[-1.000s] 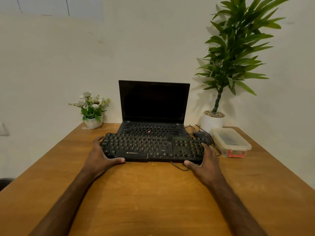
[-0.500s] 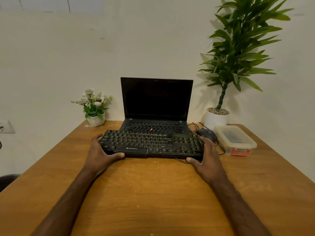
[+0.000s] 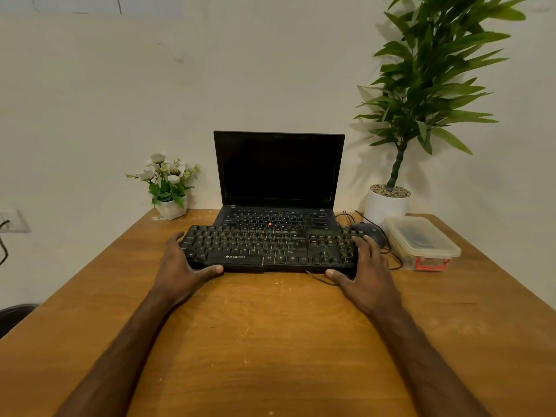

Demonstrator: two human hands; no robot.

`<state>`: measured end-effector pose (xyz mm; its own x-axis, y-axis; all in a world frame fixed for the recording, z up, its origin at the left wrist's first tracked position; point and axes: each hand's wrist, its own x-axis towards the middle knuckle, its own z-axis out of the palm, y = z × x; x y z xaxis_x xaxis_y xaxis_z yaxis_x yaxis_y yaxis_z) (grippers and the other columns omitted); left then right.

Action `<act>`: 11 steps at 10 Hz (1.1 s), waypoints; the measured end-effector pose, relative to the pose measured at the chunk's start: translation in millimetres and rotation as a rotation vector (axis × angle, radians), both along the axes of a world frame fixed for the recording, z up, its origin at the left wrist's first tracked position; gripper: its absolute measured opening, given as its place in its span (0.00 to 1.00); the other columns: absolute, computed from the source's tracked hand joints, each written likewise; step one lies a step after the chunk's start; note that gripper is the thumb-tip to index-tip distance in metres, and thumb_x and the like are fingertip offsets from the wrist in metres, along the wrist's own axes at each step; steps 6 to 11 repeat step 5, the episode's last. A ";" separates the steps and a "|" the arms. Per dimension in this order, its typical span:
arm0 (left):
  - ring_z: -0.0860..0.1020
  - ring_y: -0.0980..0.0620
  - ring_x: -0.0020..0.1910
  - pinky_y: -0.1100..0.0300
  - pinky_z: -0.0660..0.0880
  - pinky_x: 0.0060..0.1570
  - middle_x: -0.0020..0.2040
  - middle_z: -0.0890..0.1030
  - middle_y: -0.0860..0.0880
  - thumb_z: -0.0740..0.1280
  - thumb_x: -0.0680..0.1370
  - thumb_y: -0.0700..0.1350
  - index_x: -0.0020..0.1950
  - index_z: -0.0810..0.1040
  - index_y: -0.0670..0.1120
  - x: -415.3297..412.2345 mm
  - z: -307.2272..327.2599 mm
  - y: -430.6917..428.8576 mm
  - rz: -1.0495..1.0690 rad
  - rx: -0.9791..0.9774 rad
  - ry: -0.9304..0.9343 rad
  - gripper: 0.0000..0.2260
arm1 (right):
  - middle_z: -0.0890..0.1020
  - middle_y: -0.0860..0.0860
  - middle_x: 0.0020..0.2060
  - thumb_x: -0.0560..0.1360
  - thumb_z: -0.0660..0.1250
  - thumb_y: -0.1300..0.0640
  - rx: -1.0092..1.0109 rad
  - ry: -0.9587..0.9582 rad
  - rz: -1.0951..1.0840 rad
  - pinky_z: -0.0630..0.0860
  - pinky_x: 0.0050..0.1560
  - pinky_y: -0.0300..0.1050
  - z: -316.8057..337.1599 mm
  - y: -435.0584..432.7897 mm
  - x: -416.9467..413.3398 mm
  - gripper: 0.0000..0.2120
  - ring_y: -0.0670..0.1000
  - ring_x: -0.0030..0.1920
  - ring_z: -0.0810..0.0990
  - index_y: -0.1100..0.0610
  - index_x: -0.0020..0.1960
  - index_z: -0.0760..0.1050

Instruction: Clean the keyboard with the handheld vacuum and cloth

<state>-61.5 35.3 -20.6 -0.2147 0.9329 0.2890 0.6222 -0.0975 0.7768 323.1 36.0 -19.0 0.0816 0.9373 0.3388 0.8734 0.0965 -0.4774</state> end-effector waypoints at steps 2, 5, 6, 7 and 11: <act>0.52 0.41 0.80 0.37 0.48 0.76 0.82 0.51 0.41 0.67 0.60 0.79 0.81 0.48 0.43 13.1 -3.1 -4.8 0.084 0.053 0.507 0.63 | 0.45 0.51 0.80 0.72 0.60 0.27 -0.024 -0.104 -0.029 0.50 0.76 0.63 -2.1 -2.4 -2.9 0.46 0.56 0.79 0.41 0.48 0.80 0.46; 0.40 0.46 0.81 0.40 0.47 0.78 0.83 0.40 0.44 0.49 0.75 0.75 0.82 0.43 0.41 82.9 -11.2 -16.2 -0.042 0.253 0.799 0.49 | 0.37 0.50 0.79 0.75 0.50 0.26 0.036 -0.367 0.067 0.32 0.74 0.64 5.4 -21.4 -42.1 0.45 0.50 0.78 0.32 0.50 0.81 0.41; 0.40 0.46 0.81 0.40 0.47 0.78 0.83 0.40 0.44 0.49 0.75 0.75 0.82 0.43 0.41 82.9 -11.2 -16.2 -0.042 0.253 0.799 0.49 | 0.37 0.50 0.79 0.75 0.50 0.26 0.036 -0.367 0.067 0.32 0.74 0.64 5.4 -21.4 -42.1 0.45 0.50 0.78 0.32 0.50 0.81 0.41; 0.40 0.46 0.81 0.40 0.47 0.78 0.83 0.40 0.44 0.49 0.75 0.75 0.82 0.43 0.41 82.9 -11.2 -16.2 -0.042 0.253 0.799 0.49 | 0.37 0.50 0.79 0.75 0.50 0.26 0.036 -0.367 0.067 0.32 0.74 0.64 5.4 -21.4 -42.1 0.45 0.50 0.78 0.32 0.50 0.81 0.41; 0.40 0.46 0.81 0.40 0.47 0.78 0.83 0.40 0.44 0.49 0.75 0.75 0.82 0.43 0.41 82.9 -11.2 -16.2 -0.042 0.253 0.799 0.49 | 0.37 0.50 0.79 0.75 0.50 0.26 0.036 -0.367 0.067 0.32 0.74 0.64 5.4 -21.4 -42.1 0.45 0.50 0.78 0.32 0.50 0.81 0.41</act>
